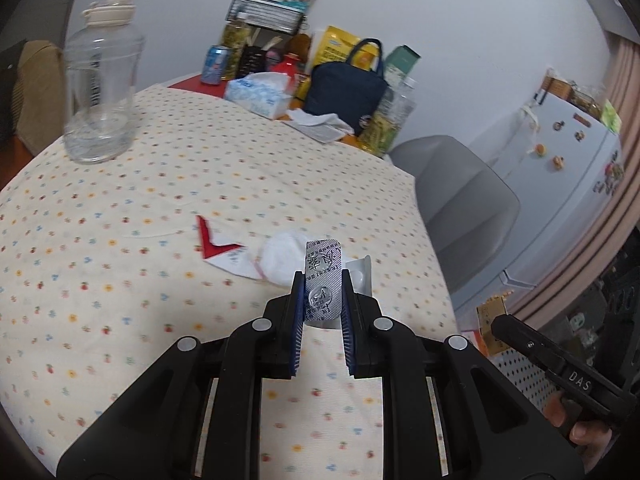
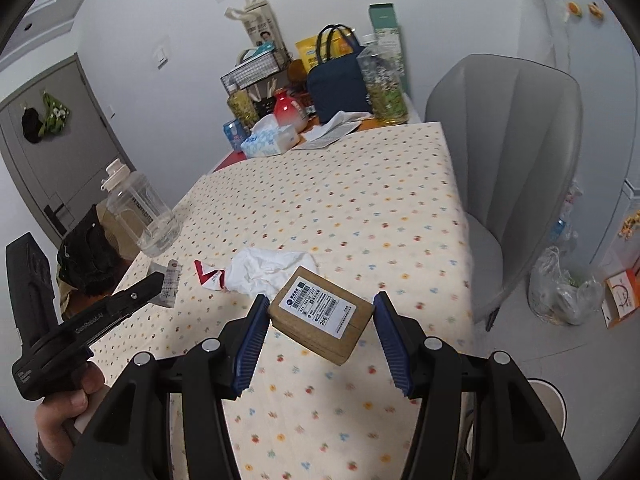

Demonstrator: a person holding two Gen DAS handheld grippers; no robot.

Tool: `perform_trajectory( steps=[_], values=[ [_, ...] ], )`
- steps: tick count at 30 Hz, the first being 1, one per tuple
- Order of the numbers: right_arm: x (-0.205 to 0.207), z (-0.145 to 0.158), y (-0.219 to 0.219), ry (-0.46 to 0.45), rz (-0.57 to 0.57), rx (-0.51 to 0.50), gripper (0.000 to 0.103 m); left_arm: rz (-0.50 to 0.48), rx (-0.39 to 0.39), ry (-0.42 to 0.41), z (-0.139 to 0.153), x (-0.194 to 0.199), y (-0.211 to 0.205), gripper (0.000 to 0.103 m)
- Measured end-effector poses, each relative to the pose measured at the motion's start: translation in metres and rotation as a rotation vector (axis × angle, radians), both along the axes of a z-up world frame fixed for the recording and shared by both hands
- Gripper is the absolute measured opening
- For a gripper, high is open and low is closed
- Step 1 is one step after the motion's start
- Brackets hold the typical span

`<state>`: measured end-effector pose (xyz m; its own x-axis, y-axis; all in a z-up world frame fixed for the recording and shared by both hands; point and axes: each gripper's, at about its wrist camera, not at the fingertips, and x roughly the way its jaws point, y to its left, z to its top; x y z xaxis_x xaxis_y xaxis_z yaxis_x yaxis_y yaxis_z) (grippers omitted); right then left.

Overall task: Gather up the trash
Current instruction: 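Carry strip and box to the bin and open both tools over it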

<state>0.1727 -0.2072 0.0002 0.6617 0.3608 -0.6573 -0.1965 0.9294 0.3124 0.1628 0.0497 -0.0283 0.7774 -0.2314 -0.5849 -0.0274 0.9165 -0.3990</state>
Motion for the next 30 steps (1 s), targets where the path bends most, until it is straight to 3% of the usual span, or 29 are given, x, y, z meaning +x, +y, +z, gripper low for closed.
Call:
perform_trajectory(
  steps=[7, 19, 30],
  values=[
    [-0.025, 0.001, -0.045, 0.011, -0.086, 0.005, 0.053, -0.102, 0.006, -0.006, 0.001, 0.003, -0.047, 0.017],
    [-0.067, -0.023, -0.107, 0.062, -0.258, -0.027, 0.053, -0.28, 0.027, -0.002, -0.001, 0.011, -0.126, 0.017],
    [-0.087, -0.053, -0.166, 0.118, -0.392, -0.029, 0.053, -0.415, 0.075, 0.057, -0.025, 0.014, -0.197, 0.017]
  ],
)
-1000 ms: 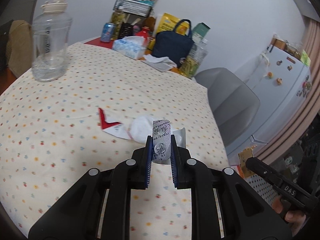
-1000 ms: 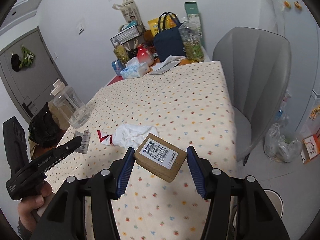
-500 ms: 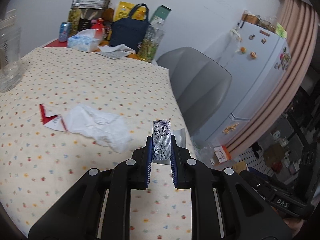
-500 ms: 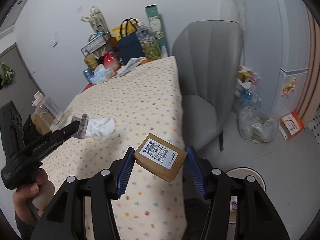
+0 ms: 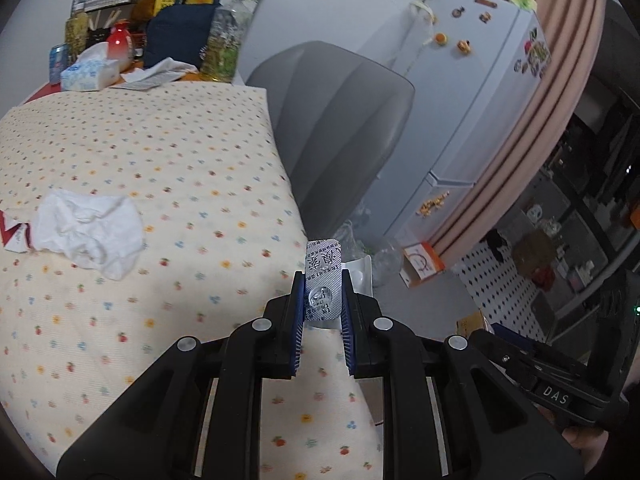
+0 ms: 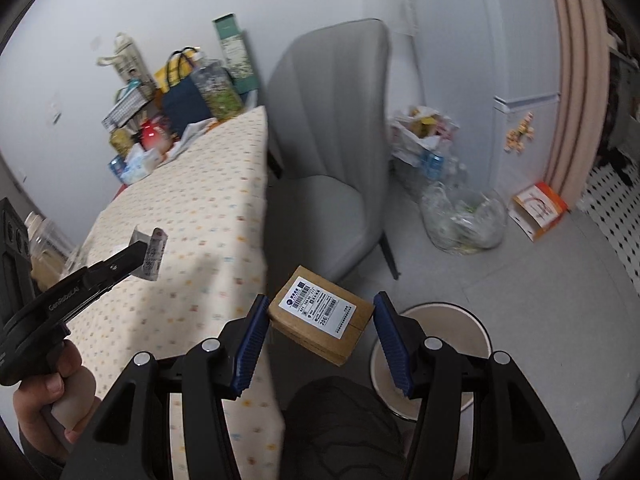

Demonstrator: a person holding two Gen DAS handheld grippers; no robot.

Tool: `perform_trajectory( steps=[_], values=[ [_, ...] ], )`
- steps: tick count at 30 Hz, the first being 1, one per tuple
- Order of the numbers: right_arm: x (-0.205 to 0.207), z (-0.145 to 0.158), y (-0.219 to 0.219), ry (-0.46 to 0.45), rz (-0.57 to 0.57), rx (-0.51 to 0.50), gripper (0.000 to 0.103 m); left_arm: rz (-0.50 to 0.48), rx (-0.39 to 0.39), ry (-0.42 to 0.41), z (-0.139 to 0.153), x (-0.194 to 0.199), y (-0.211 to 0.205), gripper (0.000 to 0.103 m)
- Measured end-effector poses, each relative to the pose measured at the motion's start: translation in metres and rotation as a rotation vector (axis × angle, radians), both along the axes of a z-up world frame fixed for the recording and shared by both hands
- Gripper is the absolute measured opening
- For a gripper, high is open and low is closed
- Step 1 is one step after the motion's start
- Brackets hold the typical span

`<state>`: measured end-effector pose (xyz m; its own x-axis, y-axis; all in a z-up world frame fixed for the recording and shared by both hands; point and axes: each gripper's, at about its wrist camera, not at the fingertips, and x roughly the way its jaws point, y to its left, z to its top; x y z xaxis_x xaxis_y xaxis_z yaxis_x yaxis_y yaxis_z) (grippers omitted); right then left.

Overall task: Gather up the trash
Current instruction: 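Carry strip and box to the bin and open both tools over it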

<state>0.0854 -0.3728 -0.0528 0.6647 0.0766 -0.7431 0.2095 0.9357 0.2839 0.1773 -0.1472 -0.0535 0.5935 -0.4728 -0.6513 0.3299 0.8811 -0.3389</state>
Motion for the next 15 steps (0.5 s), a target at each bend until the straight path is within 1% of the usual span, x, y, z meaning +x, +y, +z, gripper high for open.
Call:
perform_trajectory(
  steps=[3, 6, 7, 8, 9, 13, 15],
  values=[
    [-0.004, -0.011, -0.017, 0.016, -0.045, 0.001, 0.053, -0.021, 0.015, 0.016, -0.008, 0.0, -0.013, 0.017],
    [-0.004, -0.027, -0.037, 0.041, -0.113, -0.001, 0.054, -0.036, 0.032, 0.024, -0.012, 0.0, -0.024, 0.017],
    [-0.003, -0.032, -0.041, 0.05, -0.126, -0.007, 0.057, -0.039, 0.036, 0.025, -0.012, 0.0, -0.027, 0.017],
    [-0.001, -0.038, -0.046, 0.064, -0.138, -0.009, 0.068, -0.042, 0.041, 0.026, -0.013, -0.001, -0.03, 0.017],
    [0.0, -0.044, -0.051, 0.082, -0.15, -0.004, 0.071, -0.044, 0.045, 0.027, -0.014, -0.001, -0.032, 0.017],
    [-0.003, -0.055, -0.061, 0.099, -0.178, -0.006, 0.072, -0.057, 0.063, 0.036, -0.018, -0.003, -0.042, 0.017],
    [-0.007, -0.056, -0.063, 0.099, -0.184, 0.0, 0.072, -0.066, 0.073, 0.044, -0.021, -0.002, -0.048, 0.017]
  ],
)
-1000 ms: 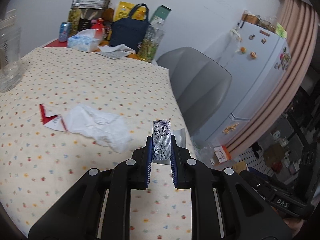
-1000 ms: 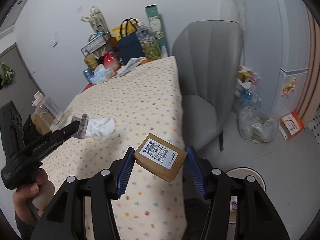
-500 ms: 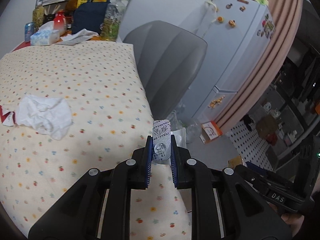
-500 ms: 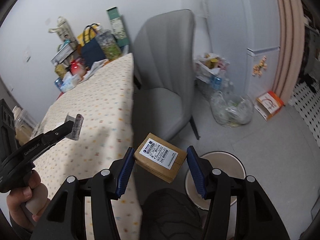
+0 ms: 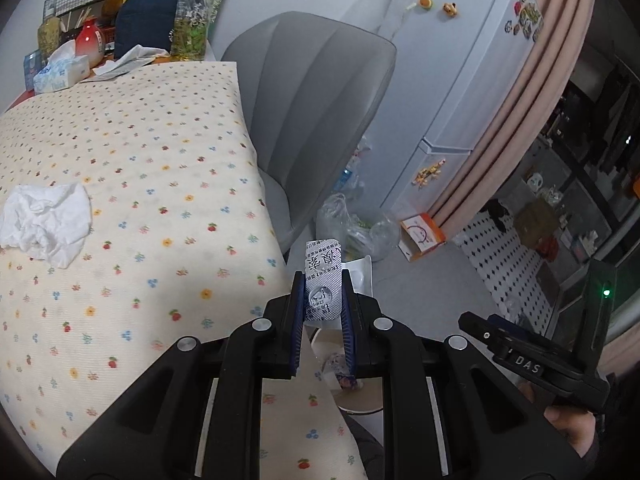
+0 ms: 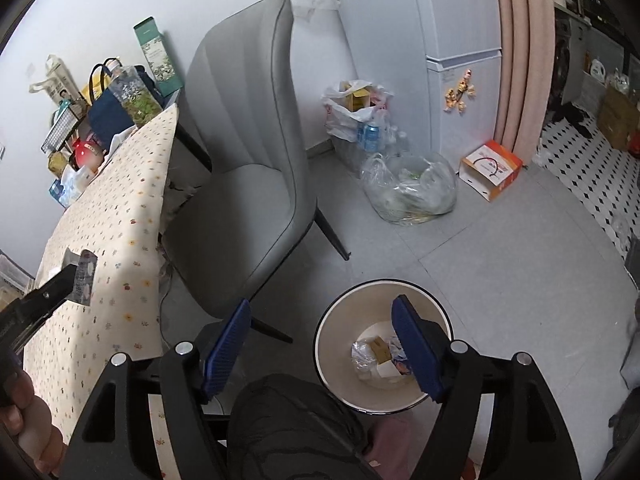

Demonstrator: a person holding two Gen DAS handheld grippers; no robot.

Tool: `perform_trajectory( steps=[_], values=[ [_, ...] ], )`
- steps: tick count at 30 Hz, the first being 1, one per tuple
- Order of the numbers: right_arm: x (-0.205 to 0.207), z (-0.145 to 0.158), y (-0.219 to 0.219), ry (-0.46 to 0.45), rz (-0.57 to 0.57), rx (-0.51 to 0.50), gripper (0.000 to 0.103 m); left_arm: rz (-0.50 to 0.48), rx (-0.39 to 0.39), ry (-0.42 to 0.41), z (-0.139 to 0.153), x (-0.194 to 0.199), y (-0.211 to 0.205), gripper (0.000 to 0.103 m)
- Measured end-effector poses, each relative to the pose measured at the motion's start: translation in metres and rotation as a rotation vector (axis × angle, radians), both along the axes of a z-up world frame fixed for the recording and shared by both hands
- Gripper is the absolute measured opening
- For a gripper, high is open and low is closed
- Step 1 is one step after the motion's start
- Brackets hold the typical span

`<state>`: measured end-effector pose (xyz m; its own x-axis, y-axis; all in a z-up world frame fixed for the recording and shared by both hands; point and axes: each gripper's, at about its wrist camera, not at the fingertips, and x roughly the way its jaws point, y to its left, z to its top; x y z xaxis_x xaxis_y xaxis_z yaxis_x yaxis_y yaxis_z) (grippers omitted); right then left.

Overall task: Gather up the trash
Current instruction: 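Carry strip and box to the bin and open both tools over it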

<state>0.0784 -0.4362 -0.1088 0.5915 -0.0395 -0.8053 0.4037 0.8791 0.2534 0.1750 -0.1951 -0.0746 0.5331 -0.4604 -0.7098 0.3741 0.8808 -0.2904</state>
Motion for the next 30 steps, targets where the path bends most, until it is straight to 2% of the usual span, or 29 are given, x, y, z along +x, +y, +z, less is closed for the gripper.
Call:
perform_trajectory(
  steps=[12, 18, 20, 23, 30],
  values=[
    [-0.026, 0.017, -0.022, -0.029, -0.031, -0.024, 0.072, -0.075, 0.027, 0.026, -0.013, 0.001, -0.046, 0.017],
    [-0.045, 0.026, -0.039, -0.056, -0.059, -0.039, 0.08, -0.149, 0.04, 0.049, -0.024, -0.005, -0.085, 0.017],
    [-0.051, 0.027, -0.047, -0.068, -0.078, -0.036, 0.088, -0.168, 0.047, 0.054, -0.027, -0.006, -0.096, 0.017],
    [-0.061, 0.027, -0.06, -0.086, -0.111, -0.035, 0.094, -0.196, 0.064, 0.063, -0.033, -0.008, -0.113, 0.017],
    [-0.082, 0.019, -0.089, -0.096, -0.158, -0.02, 0.095, -0.247, 0.1, 0.092, -0.048, -0.013, -0.148, 0.017]
  ],
)
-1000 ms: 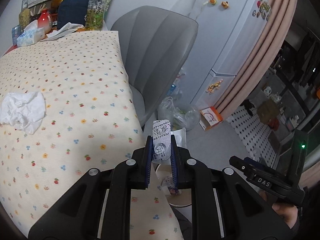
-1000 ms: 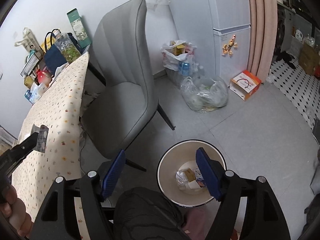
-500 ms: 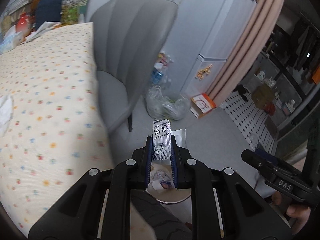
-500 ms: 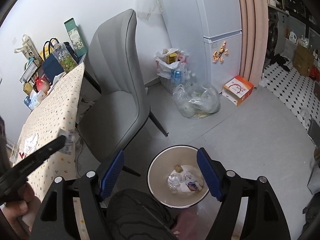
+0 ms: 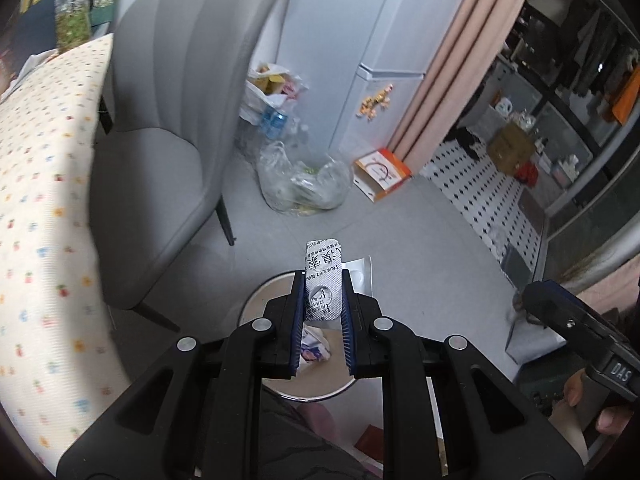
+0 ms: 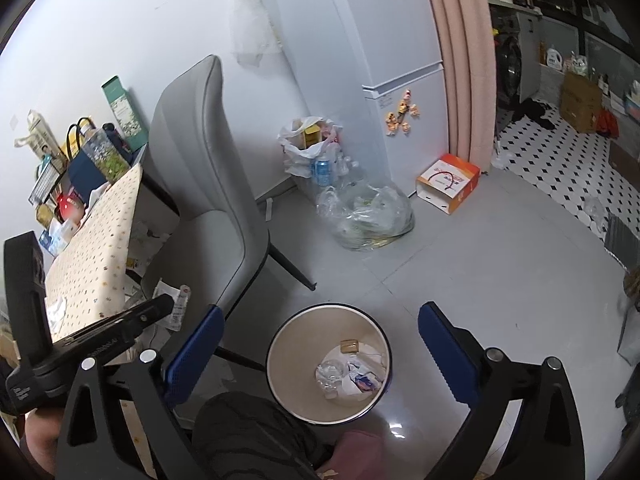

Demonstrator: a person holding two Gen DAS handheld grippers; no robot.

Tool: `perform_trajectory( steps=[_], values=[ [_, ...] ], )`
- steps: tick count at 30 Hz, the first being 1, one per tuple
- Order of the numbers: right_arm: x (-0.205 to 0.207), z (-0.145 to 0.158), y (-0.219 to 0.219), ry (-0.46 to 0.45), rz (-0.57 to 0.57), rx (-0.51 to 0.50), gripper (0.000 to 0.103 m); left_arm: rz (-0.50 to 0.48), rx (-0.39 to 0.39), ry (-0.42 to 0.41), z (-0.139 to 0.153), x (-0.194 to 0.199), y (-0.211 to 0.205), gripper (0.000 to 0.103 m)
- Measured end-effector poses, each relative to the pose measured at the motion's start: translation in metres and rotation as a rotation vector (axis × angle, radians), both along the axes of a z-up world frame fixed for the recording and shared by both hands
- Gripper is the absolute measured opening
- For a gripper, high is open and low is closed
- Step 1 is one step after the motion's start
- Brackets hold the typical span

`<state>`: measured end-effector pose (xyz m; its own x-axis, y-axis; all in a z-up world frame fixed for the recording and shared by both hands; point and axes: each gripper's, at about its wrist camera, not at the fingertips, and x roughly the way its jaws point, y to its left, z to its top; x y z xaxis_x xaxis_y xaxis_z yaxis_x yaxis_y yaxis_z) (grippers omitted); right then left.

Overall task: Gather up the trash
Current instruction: 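Carry strip and box to the bin and open both tools over it, then move both open tools back to the table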

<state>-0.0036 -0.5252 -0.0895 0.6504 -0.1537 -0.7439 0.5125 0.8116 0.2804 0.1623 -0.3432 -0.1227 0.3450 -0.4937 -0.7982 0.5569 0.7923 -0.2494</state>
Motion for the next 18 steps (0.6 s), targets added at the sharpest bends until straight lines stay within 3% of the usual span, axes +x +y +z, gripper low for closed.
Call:
perform_trajectory(
  steps=[8, 12, 18],
  values=[
    [-0.019, -0.008, -0.028, -0.007, -0.062, 0.023, 0.095, -0.072, 0.04, 0.027, -0.016, -0.008, -0.045, 0.018],
    [-0.024, -0.011, -0.033, -0.008, -0.076, 0.036, 0.095, -0.105, 0.011, 0.077, -0.023, -0.009, -0.057, 0.067],
    [-0.023, -0.013, -0.032, -0.011, -0.075, 0.042, 0.095, -0.057, 0.007, 0.055, -0.019, -0.006, -0.046, 0.085]
  ],
)
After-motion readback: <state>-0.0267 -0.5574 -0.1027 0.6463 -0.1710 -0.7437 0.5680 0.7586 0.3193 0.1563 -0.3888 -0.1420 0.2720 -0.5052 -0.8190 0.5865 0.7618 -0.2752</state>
